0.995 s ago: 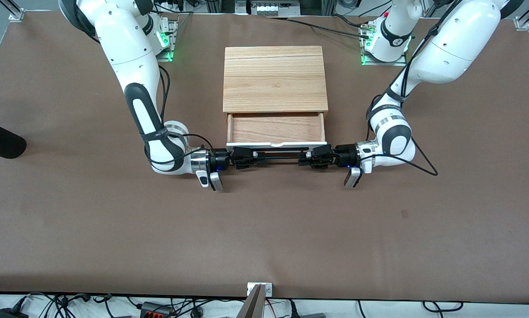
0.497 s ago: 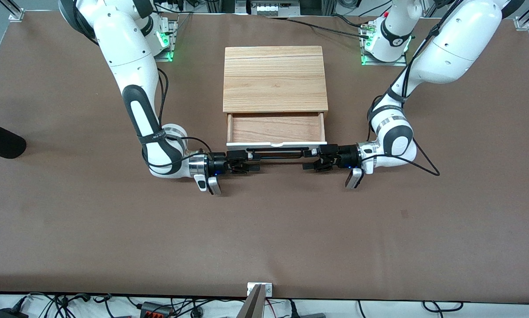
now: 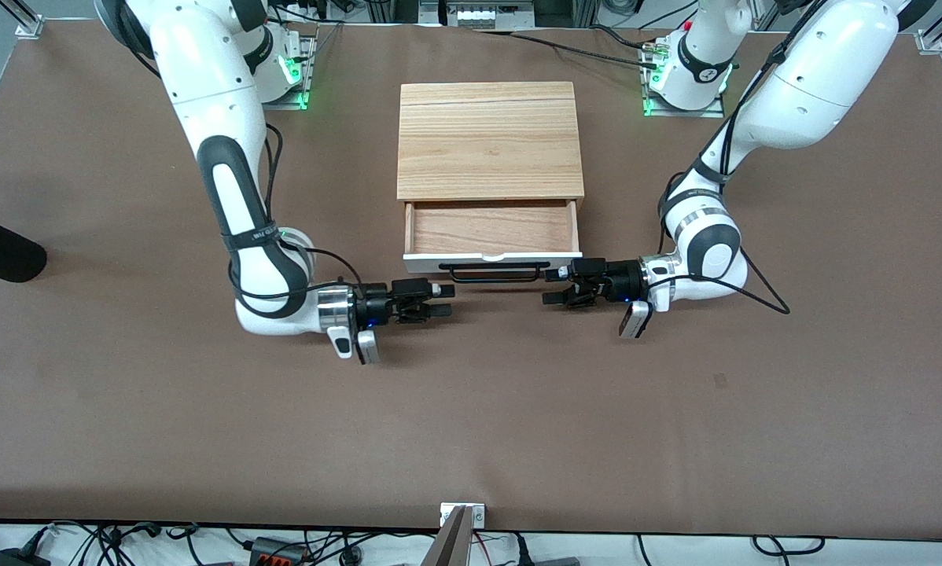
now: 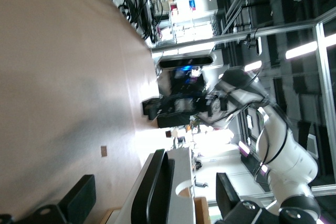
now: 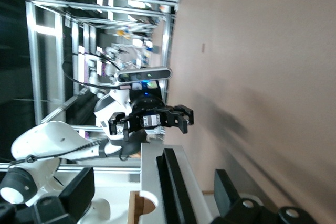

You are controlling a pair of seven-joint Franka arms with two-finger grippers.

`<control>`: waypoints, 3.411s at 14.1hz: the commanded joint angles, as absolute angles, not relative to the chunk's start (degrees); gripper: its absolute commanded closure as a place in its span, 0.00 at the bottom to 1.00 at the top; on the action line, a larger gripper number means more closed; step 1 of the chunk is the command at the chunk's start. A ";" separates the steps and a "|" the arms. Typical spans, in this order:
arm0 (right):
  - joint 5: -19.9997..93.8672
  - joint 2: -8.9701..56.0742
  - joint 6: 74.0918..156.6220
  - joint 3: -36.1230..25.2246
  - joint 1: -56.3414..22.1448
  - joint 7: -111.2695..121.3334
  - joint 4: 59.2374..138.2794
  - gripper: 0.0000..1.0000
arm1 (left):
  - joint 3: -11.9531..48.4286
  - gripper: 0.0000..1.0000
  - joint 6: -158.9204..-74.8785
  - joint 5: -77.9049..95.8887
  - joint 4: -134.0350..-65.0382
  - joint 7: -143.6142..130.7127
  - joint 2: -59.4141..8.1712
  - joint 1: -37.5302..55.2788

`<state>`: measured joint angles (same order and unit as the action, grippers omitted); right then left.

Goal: Pull top drawer with both arms simultaneously

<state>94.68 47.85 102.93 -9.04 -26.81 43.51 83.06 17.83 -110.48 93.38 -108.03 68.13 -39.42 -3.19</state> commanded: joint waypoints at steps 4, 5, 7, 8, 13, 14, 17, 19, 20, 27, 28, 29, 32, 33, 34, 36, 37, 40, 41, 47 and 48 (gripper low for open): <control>72.65 38.69 102.48 -13.45 -26.54 24.29 81.83 0.00 | 16.79 0.00 -105.32 67.10 -95.82 50.12 -38.67 -5.89; 67.90 37.02 102.13 -14.23 -26.28 20.95 81.91 0.00 | 16.61 0.00 -103.99 62.54 -94.41 47.75 -38.58 -6.41; 58.67 34.11 97.32 -15.63 -25.93 13.48 81.83 0.00 | 16.70 0.00 -101.97 52.35 -90.81 41.87 -38.41 -7.47; 53.75 32.54 94.42 -17.38 -26.01 10.40 81.74 0.00 | 16.70 0.00 -99.17 48.29 -88.53 38.44 -38.23 -7.82; 32.73 27.60 82.10 -25.56 -26.54 9.05 78.24 0.00 | 16.70 0.00 -88.00 28.59 -76.66 23.14 -37.97 -8.26; 28.26 27.60 80.96 -26.45 -26.72 8.79 76.13 0.00 | 16.61 0.00 -85.63 25.69 -74.81 21.03 -36.92 -8.26; 24.70 27.60 80.94 -28.90 -26.19 2.49 71.63 0.00 | 16.79 0.00 -80.08 16.20 -72.34 14.26 -33.59 -8.09; 23.22 26.38 82.69 -29.19 -25.23 1.93 70.93 0.00 | 16.96 0.00 -77.53 9.27 -72.07 8.55 -30.34 -7.74; 20.94 24.71 85.40 -27.96 -23.22 2.28 71.54 0.00 | 17.31 0.00 -75.26 5.31 -71.29 8.44 -29.37 -7.91; -0.17 14.07 91.59 -3.25 -0.71 -3.43 76.82 0.00 | 11.27 0.00 -82.07 -3.16 -80.91 -4.34 -12.34 -5.38; -0.18 13.98 91.32 -3.25 -0.62 -3.25 76.73 0.00 | 8.73 0.00 -84.26 -3.16 -84.08 -9.35 -9.43 -3.36; -0.09 13.97 91.23 -3.34 -0.53 -3.16 76.55 0.00 | 6.27 0.00 -87.33 -3.16 -87.07 -12.54 -6.79 -1.43; -0.17 12.75 89.30 -3.25 -0.53 -0.10 77.34 0.00 | 3.96 0.00 -96.65 -0.54 -96.30 -12.92 0.33 -0.62; -0.26 11.61 89.82 -3.34 -0.61 -0.09 79.26 0.00 | 3.69 0.00 -98.94 0.69 -99.20 -12.83 2.53 -0.53; -0.35 9.95 90.96 -3.25 -0.62 -0.09 81.89 0.00 | 3.69 0.00 -100.01 1.57 -101.06 -12.83 3.77 -0.53; -0.35 4.34 96.38 -3.25 -0.62 -0.09 91.44 0.00 | 4.30 0.00 -99.67 2.38 -101.34 -9.96 4.65 -0.53; -0.44 1.52 99.46 -3.25 -0.62 0.09 95.93 0.00 | 4.48 0.00 -99.49 2.11 -100.99 -7.15 4.48 -0.53; -0.53 -1.67 99.42 -3.16 -0.53 0.44 100.64 0.00 | 4.39 0.00 -97.74 2.20 -99.94 -4.65 3.61 -1.23; -0.79 -1.41 98.80 -3.16 -0.53 0.44 99.59 0.00 | 4.48 0.00 -96.78 2.11 -99.50 -4.48 3.52 -1.23; -2.19 0.35 98.17 -2.72 -1.58 0.53 95.89 0.00 | 4.66 0.00 -90.88 1.85 -95.89 -3.96 1.58 -1.23; -2.46 0.26 98.17 -2.72 -1.67 0.53 95.63 0.00 | 4.66 0.00 -90.97 1.76 -95.80 -3.96 1.58 -1.23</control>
<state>-1.07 0.05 98.17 -3.50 -1.61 -0.06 96.57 4.74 -92.49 1.42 -98.01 -5.34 2.87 -1.03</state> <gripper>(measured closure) 0.000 0.000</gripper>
